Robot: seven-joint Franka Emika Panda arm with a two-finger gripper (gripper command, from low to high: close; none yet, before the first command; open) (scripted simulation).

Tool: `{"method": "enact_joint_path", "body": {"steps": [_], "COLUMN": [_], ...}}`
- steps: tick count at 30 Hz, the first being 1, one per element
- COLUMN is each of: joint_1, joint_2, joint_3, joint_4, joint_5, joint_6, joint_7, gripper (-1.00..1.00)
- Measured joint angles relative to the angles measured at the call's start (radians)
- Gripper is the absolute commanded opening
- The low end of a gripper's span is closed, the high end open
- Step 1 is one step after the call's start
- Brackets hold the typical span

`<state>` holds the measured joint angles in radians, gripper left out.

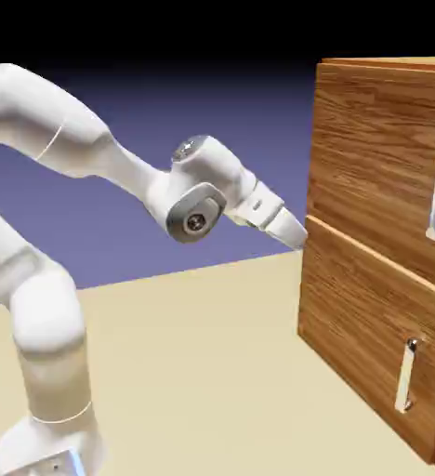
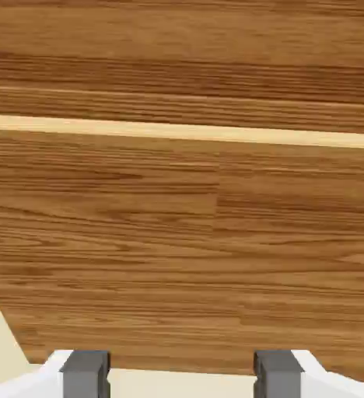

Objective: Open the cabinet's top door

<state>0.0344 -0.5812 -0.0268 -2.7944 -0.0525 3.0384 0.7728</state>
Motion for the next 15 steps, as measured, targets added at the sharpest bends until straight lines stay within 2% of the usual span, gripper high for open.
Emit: {"method": "enact_joint_path", "body": {"steps": [15], "joint_1": [0.279], "joint_2": [-0.139], "joint_3": [-0.333], "joint_4": [0.194], "joint_5": [-0.652], "joint_6": [0.018], "joint_7": [0.396], "gripper": [0.0]}}
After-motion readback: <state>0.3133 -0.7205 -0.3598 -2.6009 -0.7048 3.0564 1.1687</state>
